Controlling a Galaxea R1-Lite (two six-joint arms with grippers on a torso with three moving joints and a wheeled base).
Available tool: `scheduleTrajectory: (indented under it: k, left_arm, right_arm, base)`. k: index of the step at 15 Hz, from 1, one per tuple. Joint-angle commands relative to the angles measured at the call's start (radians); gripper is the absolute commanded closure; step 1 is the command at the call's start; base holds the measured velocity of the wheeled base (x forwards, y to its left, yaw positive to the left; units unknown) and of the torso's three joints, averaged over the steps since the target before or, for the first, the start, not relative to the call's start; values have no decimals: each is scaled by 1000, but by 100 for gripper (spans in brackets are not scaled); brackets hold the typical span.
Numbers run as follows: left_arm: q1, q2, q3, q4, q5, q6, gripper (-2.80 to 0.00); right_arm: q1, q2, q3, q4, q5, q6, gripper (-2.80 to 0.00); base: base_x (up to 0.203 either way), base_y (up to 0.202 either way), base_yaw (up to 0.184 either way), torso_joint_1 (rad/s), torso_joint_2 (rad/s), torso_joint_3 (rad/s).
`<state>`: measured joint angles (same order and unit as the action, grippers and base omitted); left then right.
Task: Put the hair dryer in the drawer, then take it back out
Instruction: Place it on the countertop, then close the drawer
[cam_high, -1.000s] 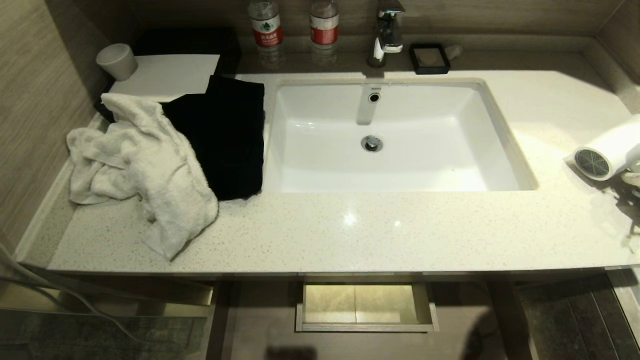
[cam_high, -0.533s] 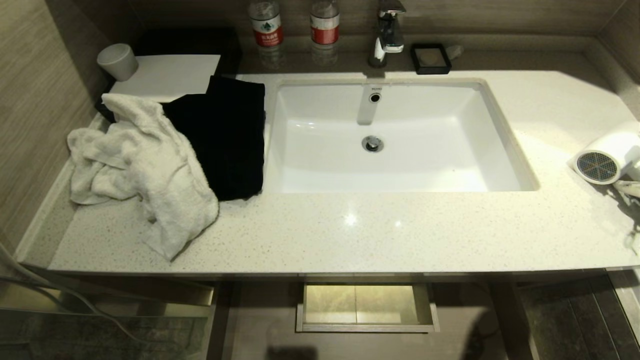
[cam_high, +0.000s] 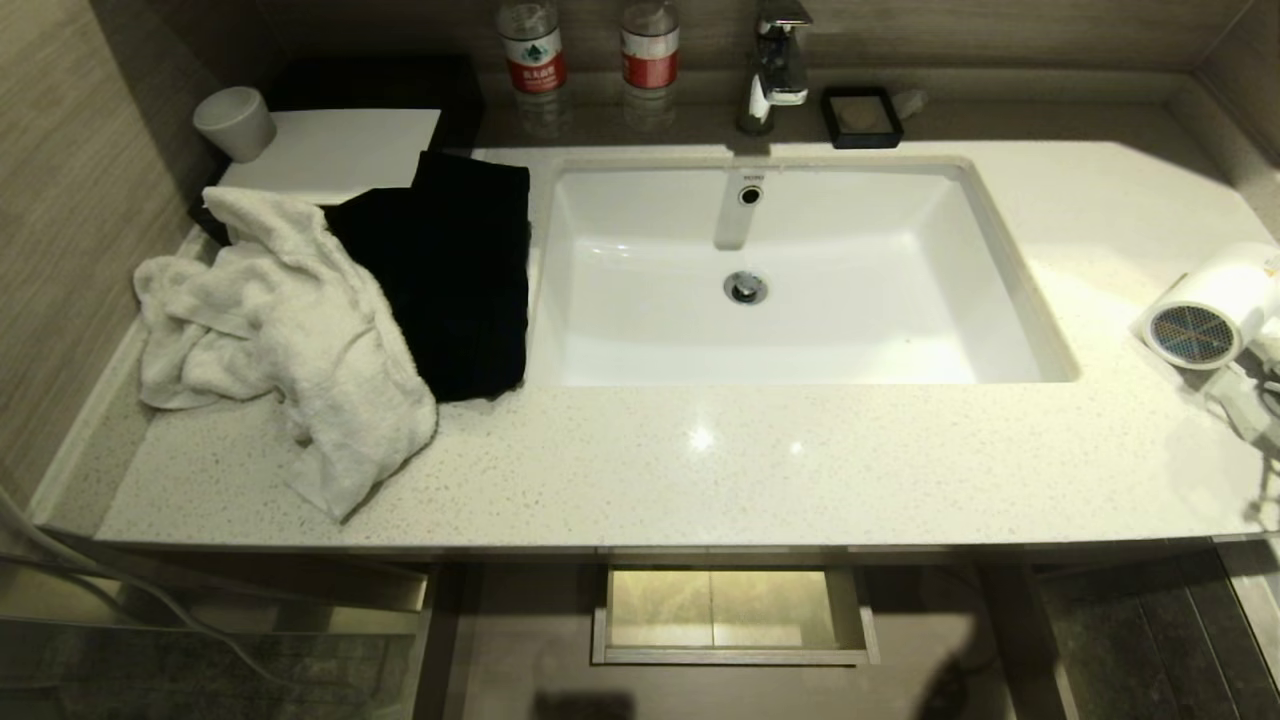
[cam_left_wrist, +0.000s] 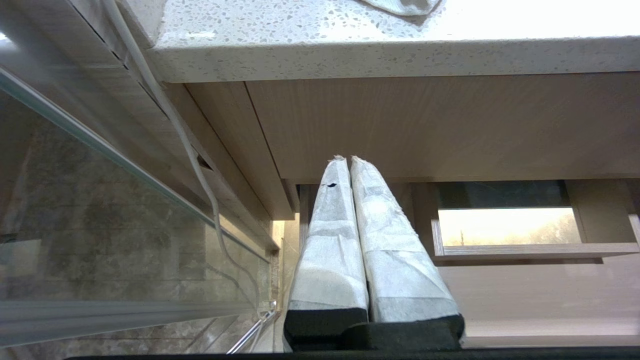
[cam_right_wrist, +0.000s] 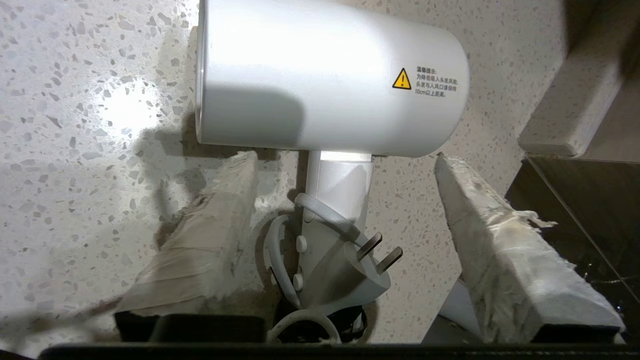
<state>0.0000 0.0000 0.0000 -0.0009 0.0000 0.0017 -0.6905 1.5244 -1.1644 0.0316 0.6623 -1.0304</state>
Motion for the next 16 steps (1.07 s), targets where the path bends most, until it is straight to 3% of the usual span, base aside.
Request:
scheduleTrajectory:
  k: [1,6,9,16]
  left_arm:
    - [0,0,0,-1,0,0,0]
    - [0,0,0,-1,0,0,0]
    - [0,0,0,-1,0,0,0]
    - [0,0,0,-1,0,0,0]
  right_arm:
    - [-7,-77,24,4,12,0,0]
    - [-8,-261,154,118,-6,17,0]
    - [-7,-305,184,154,-79,33,0]
    - [-4,-357,233,170,-76,31,0]
  base:
    - [0,0,0,0,0,0]
    - [0,0,0,0,0,0]
    - [0,0,0,0,0,0]
    - [0,0,0,-49,35,-27]
